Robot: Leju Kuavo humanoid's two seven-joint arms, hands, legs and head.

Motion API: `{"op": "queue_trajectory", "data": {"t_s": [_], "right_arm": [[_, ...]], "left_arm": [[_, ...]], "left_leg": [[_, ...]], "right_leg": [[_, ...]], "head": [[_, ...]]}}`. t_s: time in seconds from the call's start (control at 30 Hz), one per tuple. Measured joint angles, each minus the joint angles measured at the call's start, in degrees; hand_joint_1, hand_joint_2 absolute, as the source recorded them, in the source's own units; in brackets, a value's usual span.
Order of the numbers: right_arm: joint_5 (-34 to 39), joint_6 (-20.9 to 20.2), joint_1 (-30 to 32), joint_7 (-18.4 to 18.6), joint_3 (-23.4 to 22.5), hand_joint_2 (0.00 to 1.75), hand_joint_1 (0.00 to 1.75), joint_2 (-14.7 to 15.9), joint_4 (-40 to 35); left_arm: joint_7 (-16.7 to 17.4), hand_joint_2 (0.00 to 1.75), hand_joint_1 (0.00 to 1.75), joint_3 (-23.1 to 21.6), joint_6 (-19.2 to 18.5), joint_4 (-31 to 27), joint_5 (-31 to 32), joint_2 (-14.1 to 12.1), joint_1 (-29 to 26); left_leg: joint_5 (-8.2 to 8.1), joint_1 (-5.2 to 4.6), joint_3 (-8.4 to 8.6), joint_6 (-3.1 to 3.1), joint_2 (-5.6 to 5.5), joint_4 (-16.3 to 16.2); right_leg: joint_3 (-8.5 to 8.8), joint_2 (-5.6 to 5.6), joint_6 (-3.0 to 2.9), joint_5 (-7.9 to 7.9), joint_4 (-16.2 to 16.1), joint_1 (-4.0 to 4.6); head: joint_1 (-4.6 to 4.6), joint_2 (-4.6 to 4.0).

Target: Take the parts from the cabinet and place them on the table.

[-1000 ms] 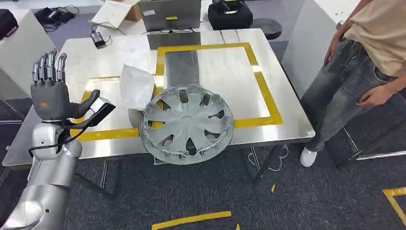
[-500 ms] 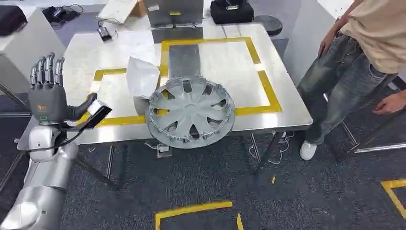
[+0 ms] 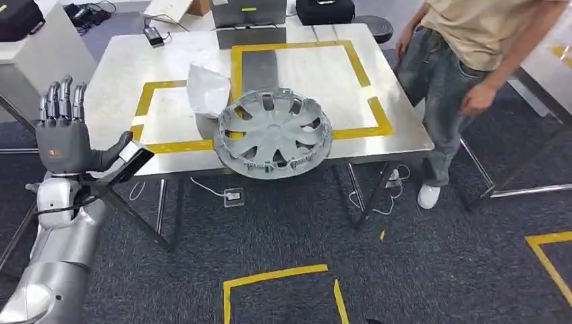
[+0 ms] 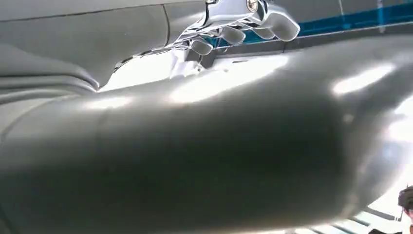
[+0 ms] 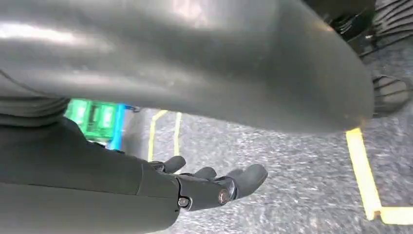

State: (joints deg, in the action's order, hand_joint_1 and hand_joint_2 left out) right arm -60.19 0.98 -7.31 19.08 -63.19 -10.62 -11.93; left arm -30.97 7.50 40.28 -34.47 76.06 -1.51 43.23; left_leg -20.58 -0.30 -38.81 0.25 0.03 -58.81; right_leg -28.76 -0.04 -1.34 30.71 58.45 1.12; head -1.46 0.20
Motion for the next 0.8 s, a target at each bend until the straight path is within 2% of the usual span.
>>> {"op": "queue_trajectory", "data": {"t_s": [0.07,0.1,0.13,0.17,0.2,0.23,0.27,0.3,0.33,0.37,0.4,0.43,0.47,0.5,0.53,0.57,0.6,0.63,0.67,0.7,0.73,0.77,0.8], "right_arm": [[0.0,-0.15,-0.01,0.02,0.0,0.0,0.0,-0.04,0.0],[0.0,-0.15,-0.01,0.02,0.0,0.0,0.0,-0.26,0.04],[0.0,-0.15,-0.11,-0.02,0.0,0.0,0.0,-0.22,0.04],[-0.02,-0.2,-0.12,-0.09,0.0,0.0,0.0,-0.22,0.04],[0.0,-0.26,-0.07,-0.09,0.0,0.0,0.0,-0.24,0.04],[0.0,-0.33,0.03,-0.07,0.0,0.0,0.0,-0.24,0.04],[-0.02,-0.35,0.1,-0.09,0.0,0.0,0.0,-0.24,0.04],[-0.02,-0.39,0.14,-0.09,0.0,0.0,0.0,-0.24,0.04],[-0.04,-0.41,0.14,-0.09,0.0,0.0,0.0,-0.26,0.04],[-0.2,-0.46,0.15,-0.09,0.0,0.0,0.0,-0.26,0.04],[-0.35,-0.5,0.15,-0.09,0.0,0.0,0.0,-0.26,0.04],[-0.37,-0.5,0.1,-0.09,0.0,0.0,0.0,-0.24,0.04],[-0.57,-0.5,0.15,-0.02,0.0,0.0,0.0,-0.26,0.04],[-0.89,-0.5,0.26,0.04,0.0,0.0,0.0,-0.26,0.04],[-0.96,-0.5,0.28,0.09,0.02,0.0,0.0,-0.26,0.04],[-1.03,-0.5,0.36,0.09,0.02,0.0,0.0,-0.26,0.04],[-1.03,-0.5,0.63,0.09,0.04,0.0,0.0,-0.26,0.07],[-1.03,-0.5,0.66,-0.18,0.04,0.0,0.0,-0.26,0.07],[-1.03,-0.5,0.71,-0.22,0.04,0.0,0.0,-0.26,0.07],[-1.03,-0.5,0.73,-0.22,0.04,0.0,0.0,-0.26,0.07],[-1.05,-0.5,0.73,-0.24,0.04,0.0,0.0,-0.26,0.07],[-1.12,-0.5,0.72,-0.24,0.07,0.0,0.0,-0.26,0.07],[-1.36,-0.52,0.71,-0.26,0.11,0.0,0.0,-0.26,0.07]], "left_arm": [[-0.02,0.0,0.0,0.0,0.0,-0.11,-0.11,-0.04,-0.19],[-0.04,0.0,0.0,0.0,0.0,-0.09,-0.11,-0.2,-0.35],[-0.13,0.0,0.0,0.02,0.0,-0.09,-0.13,-0.39,-0.38],[-0.2,0.0,0.0,0.02,0.0,-0.09,-0.18,-0.5,-0.35],[-0.28,0.0,0.0,0.02,0.0,-0.09,-0.22,-0.66,-0.4],[-0.42,0.0,0.0,0.02,0.0,-0.09,-0.22,-0.7,-0.58],[-0.44,0.0,0.0,0.02,0.0,-0.09,-0.22,-0.7,-0.77],[-0.44,0.0,0.0,0.02,0.0,-0.09,-0.24,-0.7,-0.97],[-0.44,0.0,0.0,0.04,0.0,-0.09,-0.26,-0.72,-1.11],[-0.44,0.0,0.0,0.02,0.0,-0.11,-0.28,-0.72,-1.19],[-0.44,0.0,0.0,0.02,0.0,-0.13,-0.37,-0.74,-1.19],[-0.5,0.0,0.0,0.02,0.0,-0.26,-0.59,-0.81,-1.17],[-0.81,0.0,0.0,0.04,0.0,-0.59,-0.96,-0.85,-1.24],[-0.96,0.0,0.0,0.09,0.0,-0.7,-1.42,-1.0,-1.45],[-1.03,0.0,0.0,0.2,0.0,-0.7,-1.57,-1.22,-1.56],[-1.11,0.0,0.0,0.33,0.0,-0.72,-1.88,-1.31,-1.85],[-1.14,0.0,0.0,0.35,0.0,-0.66,-1.97,-1.31,-2.06],[-1.18,0.0,0.0,0.35,0.0,-0.68,-1.99,-1.31,-2.13],[-1.33,0.0,0.0,0.35,0.0,-0.72,-1.99,-1.31,-2.17],[-1.44,0.0,0.0,0.39,0.0,-0.72,-2.01,-1.36,-2.25],[-1.44,0.0,0.0,0.44,0.0,-0.72,-2.01,-1.38,-2.36],[-1.46,0.0,0.0,0.44,0.0,-0.7,-2.01,-1.38,-2.51],[-1.53,0.0,0.0,0.46,0.0,-0.7,-2.1,-1.4,-2.83]], "left_leg": [[1.42,0.06,-0.14,-0.64,-0.04,0.72],[1.07,0.05,-0.57,-0.94,-0.18,0.63],[-1.86,0.01,-1.19,-1.42,-0.36,-0.53],[-5.87,0.23,-2.13,-1.88,-0.3,-3.68],[-9.16,0.45,-2.81,-2.27,-0.29,-7.63],[-11.68,0.62,-3.5,-2.66,-0.28,-12.26],[-11.99,0.71,-3.62,-2.89,-0.27,-15.34],[-10.58,0.83,-3.01,-3.05,-0.28,-16.66],[-8.33,0.94,-1.55,-3.19,-0.27,-16.09],[-6.24,1.02,0.95,-3.29,-0.27,-13.65],[-5.4,1.11,4.52,-3.35,-0.28,-9.49],[-8.25,1.18,7.89,-3.36,-0.36,-4.35],[-10.66,0.67,11.16,-2.97,-0.47,0.64],[-10.36,0.51,10.53,-1.72,-0.64,0.28],[-10.3,0.53,10.26,-1.34,-0.66,0.54],[-9.88,0.26,9.96,-0.74,-0.6,0.35],[-9.01,0.42,9.45,0.07,-0.39,0.67],[-8.33,0.57,8.88,0.54,-0.07,0.68],[-7.47,0.59,8.16,1.01,-0.16,0.65],[-6.59,0.58,7.06,1.16,-0.16,0.64],[-5.7,0.51,5.99,1.26,-0.18,0.59],[-4.94,0.43,4.94,1.24,-0.18,0.49],[-4.15,0.4,3.86,1.18,-0.18,0.42]], "right_leg": [[-0.48,-0.04,-0.48,-1.04,-0.45,0.03],[-0.9,-0.43,-0.77,-2.09,-1.09,-0.69],[-1.62,-0.44,-0.92,-2.96,-1.26,-0.72],[-2.56,-0.46,-1.1,-3.76,-1.2,-0.86],[-3.45,-0.44,-1.07,-4.45,-1.19,-0.92],[-4.6,-0.49,-0.99,-5.31,-1.11,-1.02],[-5.68,-0.57,-0.88,-6.05,-0.98,-1.09],[-6.78,-0.63,-0.73,-6.79,-0.84,-1.2],[-7.96,-0.72,-0.54,-7.54,-0.64,-1.33],[-9.07,-0.78,-0.32,-8.23,-0.44,-1.46],[-10.03,-0.82,-0.03,-8.9,-0.21,-1.59],[-10.55,-0.83,0.35,-9.52,0.07,-1.61],[-10.91,-0.74,0.77,-10.04,0.15,-1.43],[-10.64,-0.77,1.12,-10.77,-0.27,-1.43],[-10.64,-0.69,1.42,-11.24,-0.38,-1.51],[-10.65,-0.64,1.88,-11.9,-0.73,-1.59],[-10.98,-0.46,2.35,-12.3,-0.88,-1.69],[-11.57,-0.35,2.63,-10.41,-0.02,-1.94],[-12.61,-0.28,2.79,-6.07,2.73,-1.9],[-13.65,-0.21,2.99,-1.93,6.8,-1.93],[-14.53,-0.19,3.12,1.19,11.39,-1.92],[-15.04,-0.14,3.17,2.5,15.32,-1.91],[-14.83,-0.12,3.15,1.88,17.85,-1.91]], "head": [[-0.07,0.0],[-0.15,0.0],[0.06,0.0],[0.18,0.0],[0.22,0.0],[0.2,0.0],[0.2,0.0],[0.22,0.0],[0.22,0.0],[0.2,0.0],[0.22,0.0],[0.22,0.0],[0.2,0.0],[-0.02,0.0],[0.29,0.0],[0.31,0.0],[0.65,0.0],[0.66,0.0],[0.44,0.0],[0.33,0.0],[0.37,0.0],[0.31,0.0],[0.33,0.0]]}}
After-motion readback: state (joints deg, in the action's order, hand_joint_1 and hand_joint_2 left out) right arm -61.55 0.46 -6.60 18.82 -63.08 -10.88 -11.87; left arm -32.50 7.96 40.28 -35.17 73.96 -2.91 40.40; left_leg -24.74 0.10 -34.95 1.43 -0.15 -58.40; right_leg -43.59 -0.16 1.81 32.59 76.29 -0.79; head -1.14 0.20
